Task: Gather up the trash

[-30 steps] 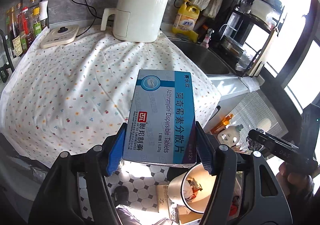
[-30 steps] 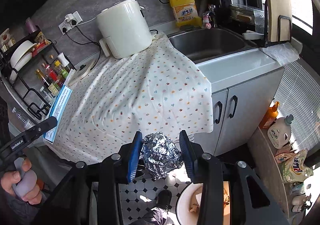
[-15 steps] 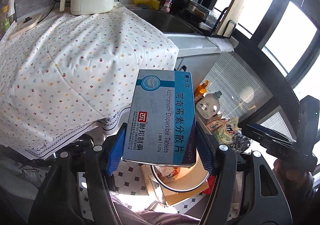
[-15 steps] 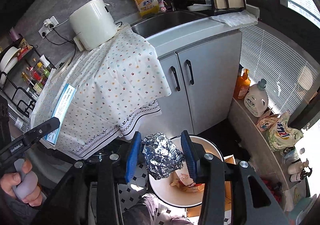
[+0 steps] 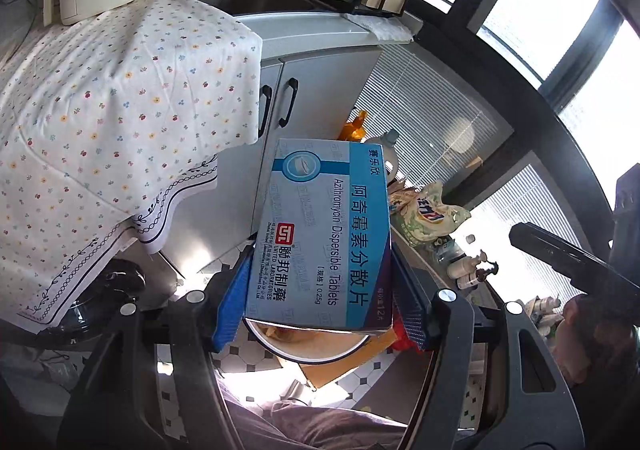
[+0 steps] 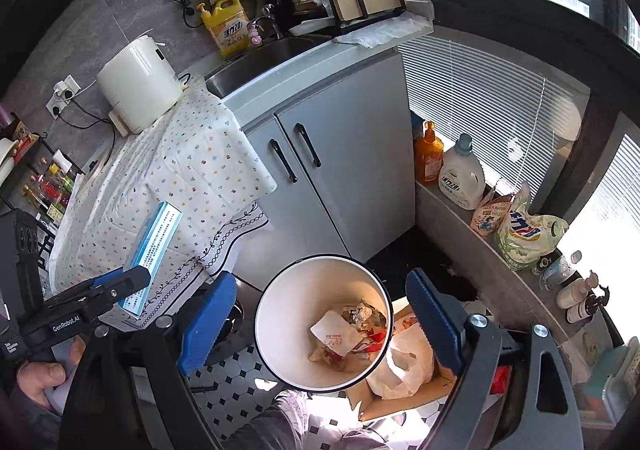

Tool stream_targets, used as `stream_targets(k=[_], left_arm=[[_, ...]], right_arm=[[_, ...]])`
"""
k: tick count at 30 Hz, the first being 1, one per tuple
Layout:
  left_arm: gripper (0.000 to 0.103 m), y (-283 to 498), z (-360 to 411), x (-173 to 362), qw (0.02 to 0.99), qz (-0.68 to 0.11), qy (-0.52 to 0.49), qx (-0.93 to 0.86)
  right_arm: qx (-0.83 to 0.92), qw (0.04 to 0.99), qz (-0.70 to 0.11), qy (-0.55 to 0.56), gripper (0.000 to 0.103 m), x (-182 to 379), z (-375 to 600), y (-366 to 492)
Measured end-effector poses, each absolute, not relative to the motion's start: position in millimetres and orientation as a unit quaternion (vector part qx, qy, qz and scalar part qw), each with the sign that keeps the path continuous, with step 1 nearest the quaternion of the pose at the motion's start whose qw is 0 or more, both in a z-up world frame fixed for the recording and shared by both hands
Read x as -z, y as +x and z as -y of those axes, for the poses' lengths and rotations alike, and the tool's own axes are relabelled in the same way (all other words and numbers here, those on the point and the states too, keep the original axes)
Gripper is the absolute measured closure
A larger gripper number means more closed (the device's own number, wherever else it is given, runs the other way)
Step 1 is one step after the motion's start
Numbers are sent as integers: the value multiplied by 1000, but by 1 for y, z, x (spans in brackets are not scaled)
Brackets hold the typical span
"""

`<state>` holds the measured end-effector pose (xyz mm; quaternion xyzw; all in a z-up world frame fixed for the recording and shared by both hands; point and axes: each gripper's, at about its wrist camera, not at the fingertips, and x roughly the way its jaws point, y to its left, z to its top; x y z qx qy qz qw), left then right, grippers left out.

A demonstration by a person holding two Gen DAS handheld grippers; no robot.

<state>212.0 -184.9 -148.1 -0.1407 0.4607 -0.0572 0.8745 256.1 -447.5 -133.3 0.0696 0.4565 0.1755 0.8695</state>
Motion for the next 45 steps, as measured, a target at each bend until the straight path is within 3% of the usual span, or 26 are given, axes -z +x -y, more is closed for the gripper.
stream_targets(k=[7,9,11,23,30,45], left_arm=[[38,224,224,169,857,-488,-134,94],[23,225,229,173,856,-492,-133,92],[16,225,230,171,861,-487,-128,78],[9,196,178,117,884,-451,-125,5],[6,178,139,82,901,-412,-136,-7],[6,114,46,6,926,-357,-117,-29]], right_arm=[[-141,877,-452,76,18,130,490,240],[-132,878,-453,80,18,131,500,236],[-124,878,-455,86,18,133,509,233],[-174,856,-481,82,16,144,490,236],[-182,867,-456,83,8,117,464,237],[-167,891,-412,91,8,52,372,191]])
